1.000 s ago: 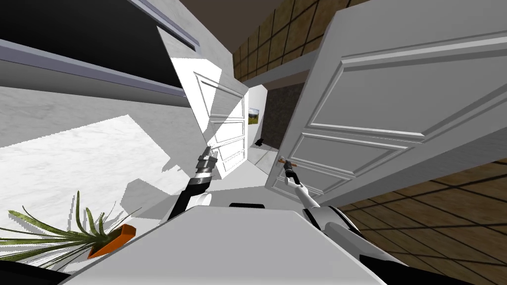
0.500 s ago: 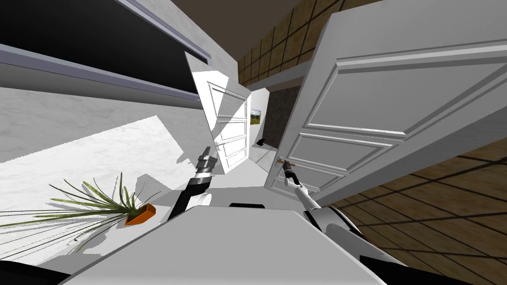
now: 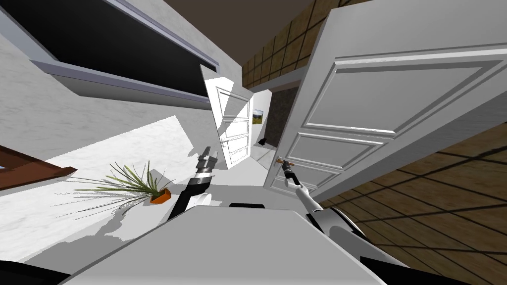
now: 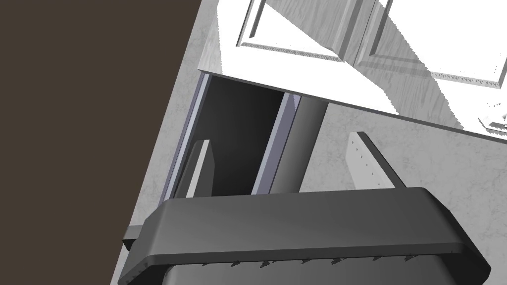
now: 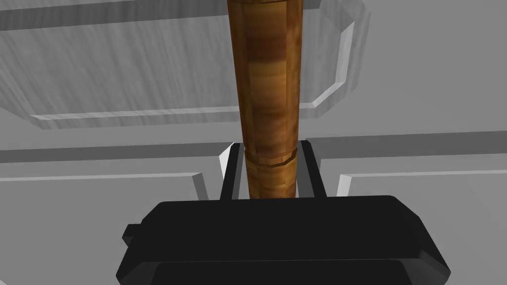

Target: Pull the door open

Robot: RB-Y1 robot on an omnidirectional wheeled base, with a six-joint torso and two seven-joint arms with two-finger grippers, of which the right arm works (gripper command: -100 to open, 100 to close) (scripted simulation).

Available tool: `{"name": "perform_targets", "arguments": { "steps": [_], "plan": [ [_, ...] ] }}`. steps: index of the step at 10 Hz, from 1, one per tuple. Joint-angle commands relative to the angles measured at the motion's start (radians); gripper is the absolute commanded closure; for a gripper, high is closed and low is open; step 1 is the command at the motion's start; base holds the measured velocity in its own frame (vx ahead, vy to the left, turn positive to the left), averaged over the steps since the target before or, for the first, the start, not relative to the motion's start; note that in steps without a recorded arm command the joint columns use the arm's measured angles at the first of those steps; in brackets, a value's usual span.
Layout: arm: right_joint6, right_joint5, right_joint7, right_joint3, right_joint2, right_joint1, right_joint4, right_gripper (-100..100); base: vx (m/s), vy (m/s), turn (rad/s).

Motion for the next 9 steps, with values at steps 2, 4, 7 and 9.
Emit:
{"name": "perform_targets", "arguments": {
  "steps": [2, 4, 7, 9],
  "plan": [
    [-0.007, 0.009, -0.032, 0.033, -0.015, 0.009, -0.021, 100, -0.221, -0.074, 0.125],
    [-0.009, 0.013, -0.048, 0.051, -0.024, 0.015, -0.033, 100, -0.221, -0.055, 0.072],
    [-0.01, 0.011, -0.059, 0.071, -0.038, 0.032, -0.058, 100, -0.157, -0.051, 0.075],
    [-0.018, 0.011, -0.076, 0.095, -0.053, 0.041, -0.073, 100, -0.212, -0.096, 0.118]
  ]
}}
